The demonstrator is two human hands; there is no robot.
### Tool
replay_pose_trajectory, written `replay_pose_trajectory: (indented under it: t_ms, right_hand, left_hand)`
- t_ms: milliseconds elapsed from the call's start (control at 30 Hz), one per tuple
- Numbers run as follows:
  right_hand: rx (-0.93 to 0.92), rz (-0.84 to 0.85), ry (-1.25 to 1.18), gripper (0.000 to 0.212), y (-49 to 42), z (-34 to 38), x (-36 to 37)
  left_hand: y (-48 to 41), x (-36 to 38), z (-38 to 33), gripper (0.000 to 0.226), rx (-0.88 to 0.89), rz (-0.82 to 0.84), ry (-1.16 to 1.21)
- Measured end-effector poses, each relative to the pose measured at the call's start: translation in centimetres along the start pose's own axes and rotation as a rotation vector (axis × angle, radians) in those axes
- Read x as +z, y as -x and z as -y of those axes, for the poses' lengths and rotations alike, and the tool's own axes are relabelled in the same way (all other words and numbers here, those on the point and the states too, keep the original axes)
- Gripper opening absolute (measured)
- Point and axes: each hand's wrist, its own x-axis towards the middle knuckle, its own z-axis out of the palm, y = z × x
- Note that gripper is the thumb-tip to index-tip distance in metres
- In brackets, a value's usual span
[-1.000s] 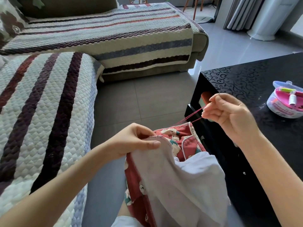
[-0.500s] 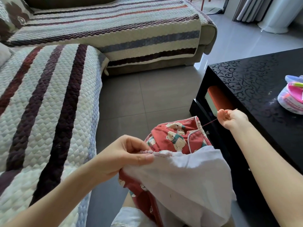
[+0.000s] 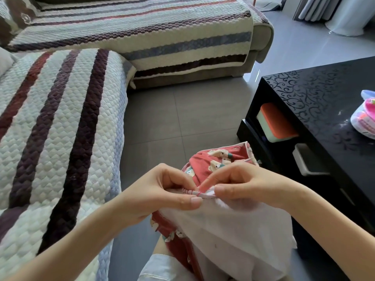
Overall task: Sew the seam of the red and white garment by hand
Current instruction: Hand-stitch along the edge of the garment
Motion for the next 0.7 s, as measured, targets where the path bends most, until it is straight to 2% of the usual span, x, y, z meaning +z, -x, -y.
replay_pose_trajectory:
  t_ms: [100, 200, 300, 500, 600, 700]
  right_hand:
    - [0.007, 0.003, -0.022, 0.009, 0.3, -0.1, -0.1]
    - [0.000, -0.043, -0.099, 0.014, 0.5, -0.2, -0.4]
    - [-0.056, -0.086, -0.092, 0.009, 0.4, -0.3, -1.0]
    - [-0.135, -0.187, -0.109, 0.031, 0.4, 0.4, -2.7]
    - [-0.206, -0.221, -0.221, 0.032, 0.2, 1.7, -3.4]
    - [-0.275, -0.256, -0.302, 0.021, 0.1, 3.5, -3.7]
  left_hand:
    - [0.0, 0.0, -0.1, 0.028, 0.001, -0.006, -0.011]
    - [0.2, 0.0, -0.3, 0.030, 0.001, -0.012, -0.007]
    - [0.3, 0.0, -0.3, 0.030, -0.006, -0.008, -0.008]
    - [0.5, 0.1, -0.5, 0.026, -0.043, -0.001, -0.004]
    - [0.3, 0.2, -0.5, 0.026, -0.055, -0.005, -0.031]
    - [0.2, 0.3, -0.4, 0.024, -0.077, -0.013, -0.046]
